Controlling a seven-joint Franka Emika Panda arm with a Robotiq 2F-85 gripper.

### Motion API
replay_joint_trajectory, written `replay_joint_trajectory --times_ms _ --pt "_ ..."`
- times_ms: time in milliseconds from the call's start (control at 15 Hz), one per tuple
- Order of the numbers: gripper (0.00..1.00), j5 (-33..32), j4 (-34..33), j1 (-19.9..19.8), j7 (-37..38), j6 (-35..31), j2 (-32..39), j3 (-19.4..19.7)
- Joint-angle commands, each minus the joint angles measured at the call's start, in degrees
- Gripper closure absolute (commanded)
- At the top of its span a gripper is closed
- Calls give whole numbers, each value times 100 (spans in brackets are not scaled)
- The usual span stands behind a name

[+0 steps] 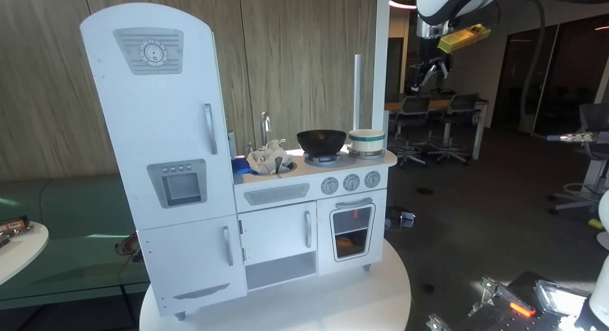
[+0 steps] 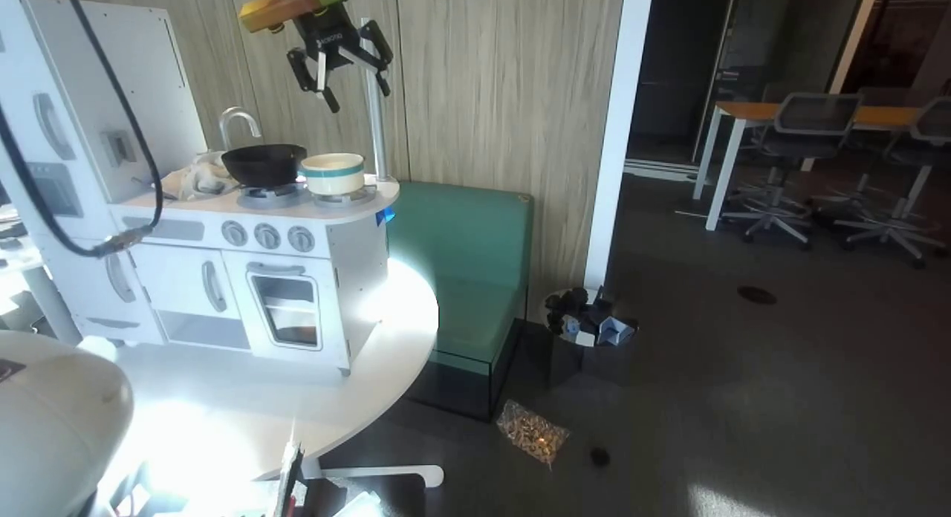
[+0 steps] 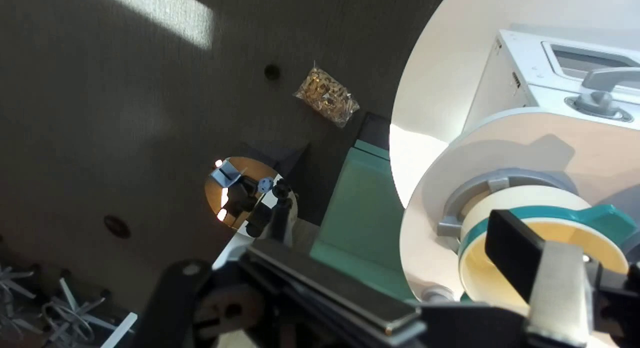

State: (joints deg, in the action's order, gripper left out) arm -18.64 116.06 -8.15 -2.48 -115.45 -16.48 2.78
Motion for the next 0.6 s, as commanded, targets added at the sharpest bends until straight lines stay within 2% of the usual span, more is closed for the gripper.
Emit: replay_joint_trajectory --times_ms 0,267,533 --pt "0 298 -1428 406 -790 478 1195 -66" --pt "0 169 -2600 777 -1520 771 2163 -345" --pt "0 46 -3739 936 -2143 910 3146 -464"
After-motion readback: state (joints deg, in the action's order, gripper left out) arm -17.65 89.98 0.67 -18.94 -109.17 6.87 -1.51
